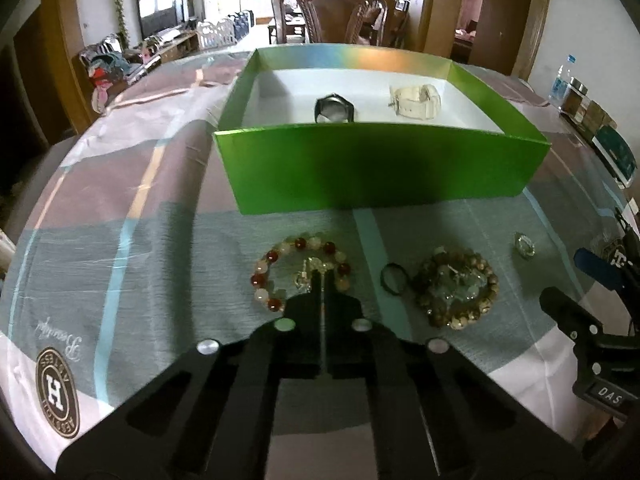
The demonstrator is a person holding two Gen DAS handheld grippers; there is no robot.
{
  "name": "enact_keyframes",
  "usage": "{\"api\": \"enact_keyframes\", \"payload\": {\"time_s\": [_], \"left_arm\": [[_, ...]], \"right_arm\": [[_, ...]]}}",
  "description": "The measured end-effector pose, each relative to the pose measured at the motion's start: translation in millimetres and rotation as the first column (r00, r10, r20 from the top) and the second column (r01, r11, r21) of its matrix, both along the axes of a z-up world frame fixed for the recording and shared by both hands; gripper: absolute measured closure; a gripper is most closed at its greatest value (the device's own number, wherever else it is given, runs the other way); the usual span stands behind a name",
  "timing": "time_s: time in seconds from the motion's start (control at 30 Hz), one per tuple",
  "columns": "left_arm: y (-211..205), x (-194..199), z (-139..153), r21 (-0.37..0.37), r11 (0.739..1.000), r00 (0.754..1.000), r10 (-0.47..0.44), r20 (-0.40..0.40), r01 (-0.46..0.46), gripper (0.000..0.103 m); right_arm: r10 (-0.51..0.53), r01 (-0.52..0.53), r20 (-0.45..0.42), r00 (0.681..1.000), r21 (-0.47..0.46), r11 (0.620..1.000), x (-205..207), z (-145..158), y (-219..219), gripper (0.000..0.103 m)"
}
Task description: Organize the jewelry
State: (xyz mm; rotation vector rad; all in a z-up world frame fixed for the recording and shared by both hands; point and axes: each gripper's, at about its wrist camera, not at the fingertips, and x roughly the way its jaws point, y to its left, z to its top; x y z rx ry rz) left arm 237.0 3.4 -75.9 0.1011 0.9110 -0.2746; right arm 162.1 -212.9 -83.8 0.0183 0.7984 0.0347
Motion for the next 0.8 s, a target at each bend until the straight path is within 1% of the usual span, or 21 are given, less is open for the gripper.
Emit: {"api": "enact_keyframes", "payload": {"time_s": [0.07,0.2,0.23,0.3,0.4,0.5,0.6,0.7,0.73,0.77,0.8], "left_arm": [[-3,1,-1,-0.002,1.000,1.000,-0.008,0.003,0.008,0.103],[2,-1,3,-0.040,0.999,0.999,0.010,0.031,-0.008,0.103],[5,-3,8,-0.055,0.998,0.999,0.016,0.048,-0.013,0.103],[7,-8,15,-0.061,0.998,0.998,0.010,0.064,-0.006,0.103],[8,-13,20,-0.050,0.999,0.998,-0.005,0.061,0.008,0.103],[4,-6,13,0.008,1.000,0.999,-0.001,0.054,0.001,0.102],[6,2,2,0.013,1.000,0.999,0.010,0.037,-0.011,0.099],[5,7,0,0.019,1.000,0.999,0.016,0.041,-0.017,0.097],[4,8,0,0.018,1.000,0.999,0.014,0.037,-0.015,0.093],[4,8,1,0.015,1.000,0.999,0.012,0.037,-0.013,0.085],[3,8,1,0.015,1.000,0.999,0.011,0.038,-0.012,0.074]], "right_arm": [[-0.001,0.000,-0.006,1.000,-0.001,1.000,2,-2,-1,0.029],[0.005,-0.005,-0.007,1.000,-0.003,1.000,3,-2,1,0.029],[0.006,-0.006,-0.007,1.000,-0.004,1.000,3,-2,1,0.029],[0.005,-0.005,-0.007,1.000,-0.007,1.000,4,-2,1,0.029],[0.007,-0.007,-0.013,1.000,-0.001,1.000,5,-2,2,0.029],[0.012,-0.012,-0.009,1.000,-0.005,1.000,5,-1,3,0.029],[0.010,-0.010,-0.011,1.000,-0.002,1.000,5,-2,3,0.029],[0.006,-0.006,-0.015,1.000,0.006,1.000,5,-3,2,0.029],[0.006,-0.006,-0.016,1.000,0.009,1.000,6,-4,1,0.029],[0.006,-0.006,-0.016,1.000,0.011,1.000,6,-3,1,0.029],[0.006,-0.006,-0.017,1.000,0.009,1.000,6,-4,1,0.029]]}}
